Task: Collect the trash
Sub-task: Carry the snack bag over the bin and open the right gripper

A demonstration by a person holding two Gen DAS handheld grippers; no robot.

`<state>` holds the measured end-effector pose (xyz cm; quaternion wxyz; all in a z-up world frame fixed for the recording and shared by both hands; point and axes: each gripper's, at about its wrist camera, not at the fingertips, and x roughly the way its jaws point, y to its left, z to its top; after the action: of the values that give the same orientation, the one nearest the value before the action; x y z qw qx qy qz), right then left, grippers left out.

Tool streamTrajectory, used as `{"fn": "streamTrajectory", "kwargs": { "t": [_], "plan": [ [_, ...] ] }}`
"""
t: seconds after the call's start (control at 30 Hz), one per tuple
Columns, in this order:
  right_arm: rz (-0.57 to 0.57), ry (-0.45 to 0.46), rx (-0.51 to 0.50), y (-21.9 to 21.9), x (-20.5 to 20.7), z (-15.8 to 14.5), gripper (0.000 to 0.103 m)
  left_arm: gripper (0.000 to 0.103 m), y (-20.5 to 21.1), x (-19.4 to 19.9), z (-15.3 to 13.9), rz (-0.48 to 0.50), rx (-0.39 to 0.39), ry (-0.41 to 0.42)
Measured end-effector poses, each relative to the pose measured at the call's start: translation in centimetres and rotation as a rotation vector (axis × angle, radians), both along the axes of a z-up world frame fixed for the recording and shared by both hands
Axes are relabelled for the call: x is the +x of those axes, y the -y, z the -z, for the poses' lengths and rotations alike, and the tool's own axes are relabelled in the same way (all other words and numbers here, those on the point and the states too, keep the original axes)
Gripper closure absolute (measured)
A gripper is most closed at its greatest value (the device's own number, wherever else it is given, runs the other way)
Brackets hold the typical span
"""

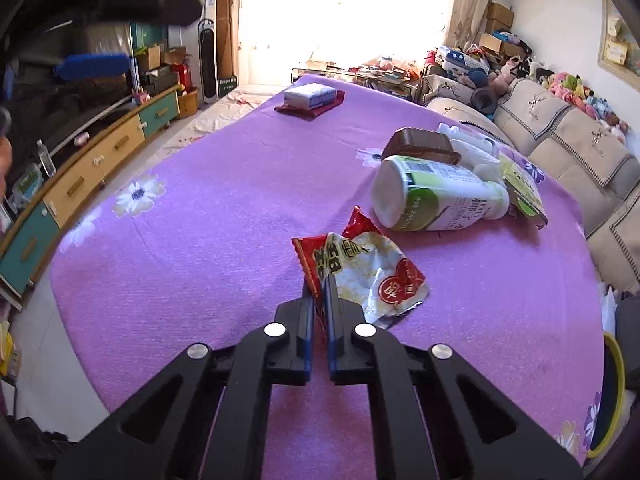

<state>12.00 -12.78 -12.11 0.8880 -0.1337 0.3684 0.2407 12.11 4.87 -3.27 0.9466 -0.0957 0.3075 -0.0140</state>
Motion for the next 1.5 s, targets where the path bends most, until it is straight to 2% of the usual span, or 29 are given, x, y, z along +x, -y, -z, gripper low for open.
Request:
{"fn": "streamTrajectory", "kwargs": {
  "t": [0.2, 0.37, 0.5, 0.73, 0.87, 0.97, 1.17, 1.4, 1.47, 1.5],
  "plan": [
    [0.042, 0.0, 0.105, 4.2, -0.1, -2.9, 0.102, 0.007, 1.9, 0.3, 0.1, 0.039, 0.018, -0.005],
    [0.142, 0.02, 0.158, 9.2, -0.2, -4.5, 0.102, 0.006, 3.6, 0.6, 0.4, 0.073, 0.029, -0.019],
    [0.274, 0.044, 0.18, 15.1, -0.4, -5.3, 0.102, 0.006, 4.9, 0.8, 0.6, 0.097, 0.044, -0.024],
    [0.581, 0.082, 0.17, 27.4, -0.1, -5.3, 0.102, 0.006, 7.4, 1.3, 0.6, 0.131, 0.064, -0.03],
    [0.735, 0.065, 0.136, 34.0, 1.0, -3.8, 0.102, 0.006, 8.7, 1.8, 0.6, 0.147, 0.079, -0.035],
    [0.805, 0.025, 0.114, 37.5, 2.4, -1.9, 0.101, 0.006, 9.7, 2.2, 0.8, 0.16, 0.087, -0.043],
    [0.882, -0.061, 0.097, 41.6, 4.7, 2.3, 0.101, 0.006, 11.6, 2.8, 1.0, 0.186, 0.111, -0.056],
    [0.938, -0.117, 0.08, 43.5, 6.2, 4.9, 0.099, 0.006, 13.0, 3.3, 1.0, 0.205, 0.13, -0.062],
    [0.952, -0.127, 0.061, 43.9, 6.4, 5.4, 0.091, 0.006, 13.4, 3.4, 1.1, 0.212, 0.135, -0.065],
    [0.964, -0.125, 0.053, 44.1, 6.4, 5.5, 0.078, 0.006, 13.6, 3.5, 1.2, 0.216, 0.137, -0.067]
  ]
}}
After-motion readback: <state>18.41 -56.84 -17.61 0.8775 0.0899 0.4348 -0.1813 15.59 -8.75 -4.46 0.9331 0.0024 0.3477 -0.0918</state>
